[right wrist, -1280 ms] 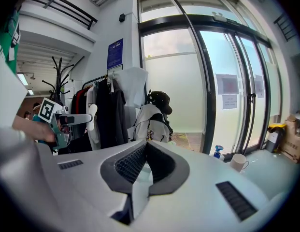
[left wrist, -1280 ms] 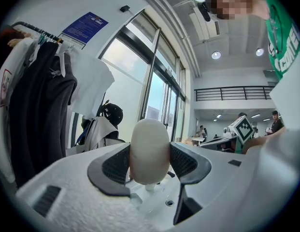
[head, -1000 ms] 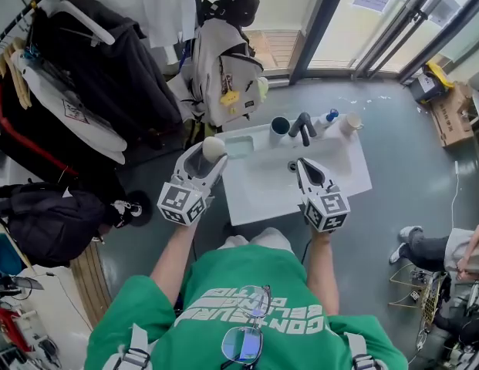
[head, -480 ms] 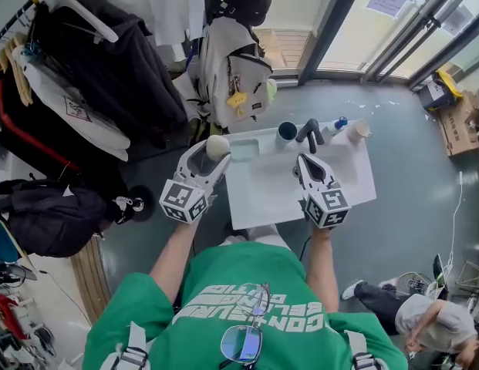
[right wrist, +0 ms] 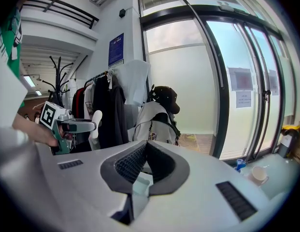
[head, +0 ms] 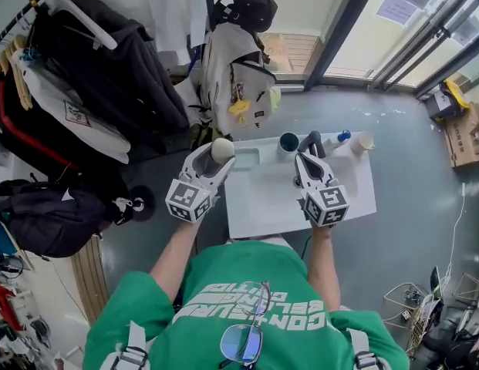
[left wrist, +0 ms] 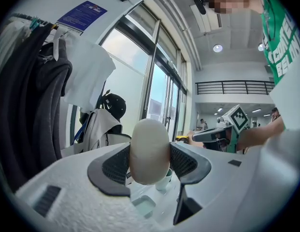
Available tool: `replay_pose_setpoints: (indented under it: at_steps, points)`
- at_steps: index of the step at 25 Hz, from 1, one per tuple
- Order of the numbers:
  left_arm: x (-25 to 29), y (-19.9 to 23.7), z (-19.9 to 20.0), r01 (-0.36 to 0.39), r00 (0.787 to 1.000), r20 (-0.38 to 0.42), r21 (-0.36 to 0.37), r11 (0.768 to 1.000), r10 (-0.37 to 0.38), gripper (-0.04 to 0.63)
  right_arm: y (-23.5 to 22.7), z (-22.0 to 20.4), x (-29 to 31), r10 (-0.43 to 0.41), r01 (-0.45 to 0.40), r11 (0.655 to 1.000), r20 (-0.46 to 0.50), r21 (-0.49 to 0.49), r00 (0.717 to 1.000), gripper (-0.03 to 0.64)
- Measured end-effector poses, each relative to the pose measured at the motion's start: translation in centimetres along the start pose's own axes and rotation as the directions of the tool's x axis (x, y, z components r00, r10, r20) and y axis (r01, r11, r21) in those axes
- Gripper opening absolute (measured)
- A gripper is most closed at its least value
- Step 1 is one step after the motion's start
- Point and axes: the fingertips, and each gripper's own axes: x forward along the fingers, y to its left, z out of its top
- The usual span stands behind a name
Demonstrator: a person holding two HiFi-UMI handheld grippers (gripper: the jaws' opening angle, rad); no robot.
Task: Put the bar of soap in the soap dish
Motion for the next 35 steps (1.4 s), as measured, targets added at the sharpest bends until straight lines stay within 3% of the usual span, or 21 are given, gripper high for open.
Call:
replay_pose_setpoints:
  at_steps: [12,19,29,35]
  points:
    - [3.2,0.6,-3.7,0.039,0.994,-0.109,0.065,0.997,-0.032,0.258,-1.8,-1.8,1.8,0.033,-0.032,0.999,-0.038,0.029,0.999,0.014]
    - [5.2,0.9,-6.9,0.077,0.978,-0.200,0.093,0.993,-0.057,0.258,-2.7,-4.0,2.3,0.035,-0.031,0.998,-0.075,0.059,0.997,0.014]
    - [8.3,0.6,-11.8,0.183,0.936,-0.326,0.131,0.974,-0.132,0.258,-1.5,-9.2,4.1,0.097,-0.082,0.991,-0.149,0.105,0.984,0.014]
    - [9.1,0.8,-16.5,0.228,0.879,-0.452,0.123,0.966,-0.150,0.258,-0.4,-12.5,5.7,0.151,-0.126,0.983,-0.204,0.132,0.967,0.014]
